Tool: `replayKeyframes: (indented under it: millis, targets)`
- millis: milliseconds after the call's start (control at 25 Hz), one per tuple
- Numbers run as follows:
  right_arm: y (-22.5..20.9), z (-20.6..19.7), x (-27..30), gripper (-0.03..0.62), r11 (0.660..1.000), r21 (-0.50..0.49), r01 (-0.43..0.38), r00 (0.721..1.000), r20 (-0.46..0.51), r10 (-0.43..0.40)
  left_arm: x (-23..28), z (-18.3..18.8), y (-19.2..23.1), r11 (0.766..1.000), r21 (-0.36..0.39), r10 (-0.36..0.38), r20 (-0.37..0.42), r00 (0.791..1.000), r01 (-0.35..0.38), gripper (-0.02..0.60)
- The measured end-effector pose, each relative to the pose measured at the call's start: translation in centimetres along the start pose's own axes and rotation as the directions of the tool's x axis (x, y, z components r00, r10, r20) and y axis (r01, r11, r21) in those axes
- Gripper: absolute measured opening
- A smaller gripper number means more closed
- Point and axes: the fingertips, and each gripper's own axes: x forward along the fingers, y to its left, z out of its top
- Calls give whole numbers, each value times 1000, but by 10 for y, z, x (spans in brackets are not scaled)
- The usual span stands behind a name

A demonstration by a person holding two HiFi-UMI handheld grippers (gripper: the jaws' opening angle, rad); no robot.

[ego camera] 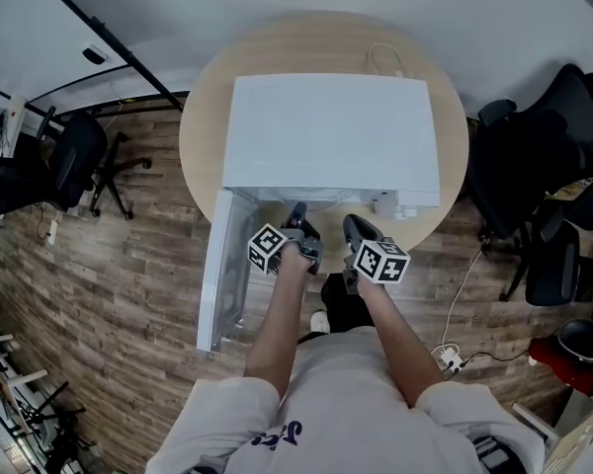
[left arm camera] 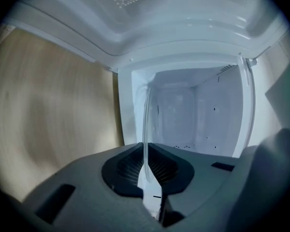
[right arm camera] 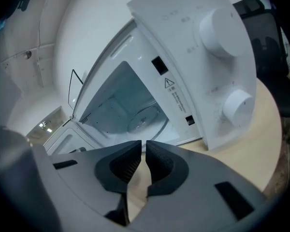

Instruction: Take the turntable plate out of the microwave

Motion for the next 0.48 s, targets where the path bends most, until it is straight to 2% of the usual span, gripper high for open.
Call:
replayKeyframes:
  millis: [80, 120, 160, 200, 280, 360, 440, 480]
  targets:
    - [-2, -7, 3, 27, 998, 57, -34, 999, -3, 34, -7, -1, 2, 1000, -15, -20, 1, 1000, 20, 34]
    - [-3, -10, 6, 80, 992, 112, -56, 998, 0, 56, -10, -3, 2, 999, -22, -34, -2, 999, 34, 34]
    - [-4, -14, 9, 206, 979, 186, -80, 997, 9, 80, -13, -5, 0, 998, -27, -49, -8, 999, 49, 35]
    - [-6, -17, 11, 232, 956, 272, -108, 994, 28, 105, -16, -6, -2, 998, -30, -64, -16, 998, 64, 35]
    - [-9, -18, 16, 241, 877, 442, -190, 982, 107, 159, -19, -9, -8, 996, -30, -89, -28, 996, 88, 35]
    - [-12, -16, 20, 241, 775, 569, -274, 961, 197, 194, -23, -13, -12, 994, -32, -103, -40, 994, 102, 35]
    - [-12, -13, 26, 241, 702, 625, -342, 939, 261, 224, -28, -16, -16, 994, -31, -109, -51, 993, 107, 35]
    - [-10, -12, 31, 241, 686, 631, -362, 931, 276, 238, -31, -17, -17, 994, -28, -110, -55, 992, 108, 35]
